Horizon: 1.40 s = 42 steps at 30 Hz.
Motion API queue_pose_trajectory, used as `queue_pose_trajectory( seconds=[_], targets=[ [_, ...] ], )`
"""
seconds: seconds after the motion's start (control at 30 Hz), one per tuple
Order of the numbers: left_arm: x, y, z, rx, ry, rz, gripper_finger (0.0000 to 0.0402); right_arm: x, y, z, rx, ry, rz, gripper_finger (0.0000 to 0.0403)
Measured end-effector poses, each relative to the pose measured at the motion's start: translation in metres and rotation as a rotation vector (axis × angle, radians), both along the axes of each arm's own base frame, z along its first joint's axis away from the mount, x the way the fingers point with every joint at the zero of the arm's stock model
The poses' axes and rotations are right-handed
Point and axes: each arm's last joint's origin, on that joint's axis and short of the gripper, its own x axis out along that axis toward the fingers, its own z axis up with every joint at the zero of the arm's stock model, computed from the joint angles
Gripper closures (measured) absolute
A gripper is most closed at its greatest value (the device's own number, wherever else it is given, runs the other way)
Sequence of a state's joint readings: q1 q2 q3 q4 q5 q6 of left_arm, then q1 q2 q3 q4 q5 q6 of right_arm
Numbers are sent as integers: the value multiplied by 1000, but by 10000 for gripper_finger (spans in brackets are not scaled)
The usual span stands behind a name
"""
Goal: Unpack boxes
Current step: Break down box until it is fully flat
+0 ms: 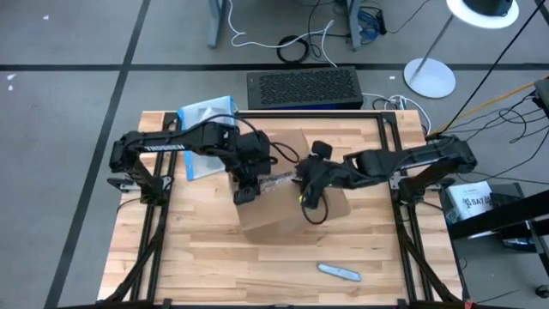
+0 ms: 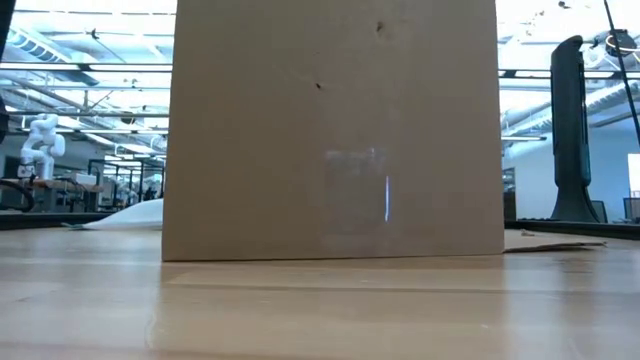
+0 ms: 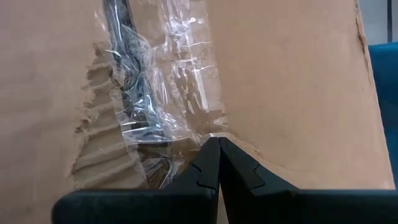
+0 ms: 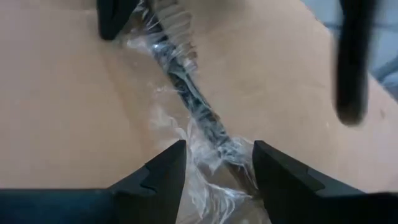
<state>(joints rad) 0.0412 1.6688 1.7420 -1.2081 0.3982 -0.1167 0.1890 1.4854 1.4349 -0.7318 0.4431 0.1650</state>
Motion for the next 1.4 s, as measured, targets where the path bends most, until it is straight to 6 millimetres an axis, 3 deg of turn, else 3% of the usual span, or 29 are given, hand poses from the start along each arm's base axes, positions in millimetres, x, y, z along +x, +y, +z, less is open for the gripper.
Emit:
queue_pose_trajectory(
  seconds=[0.23,0.47,0.6,0.77,0.97,1.13,1.23,1.4],
  targets=[
    [3,-6,0,8,-27,-19,391,13,1,-15,-169,106,74,227],
    [3,-15,0,35,-53,-84,391,33,-13,-32,-130,226,106,227],
    [4,-20,1,37,-68,-101,391,41,-20,-31,-185,277,83,227],
    [5,-26,2,41,-92,-133,391,51,-41,-20,-316,312,-8,227],
    [9,-30,4,57,-136,-139,391,58,-68,-10,-229,310,-73,227],
    [9,-31,10,38,-184,-119,391,54,-62,9,-191,301,-103,227],
    [7,-31,27,37,-231,-97,391,49,-55,20,-217,319,-110,227],
    [-5,-27,71,143,-343,0,391,36,-50,40,-130,299,-159,227]
  ],
)
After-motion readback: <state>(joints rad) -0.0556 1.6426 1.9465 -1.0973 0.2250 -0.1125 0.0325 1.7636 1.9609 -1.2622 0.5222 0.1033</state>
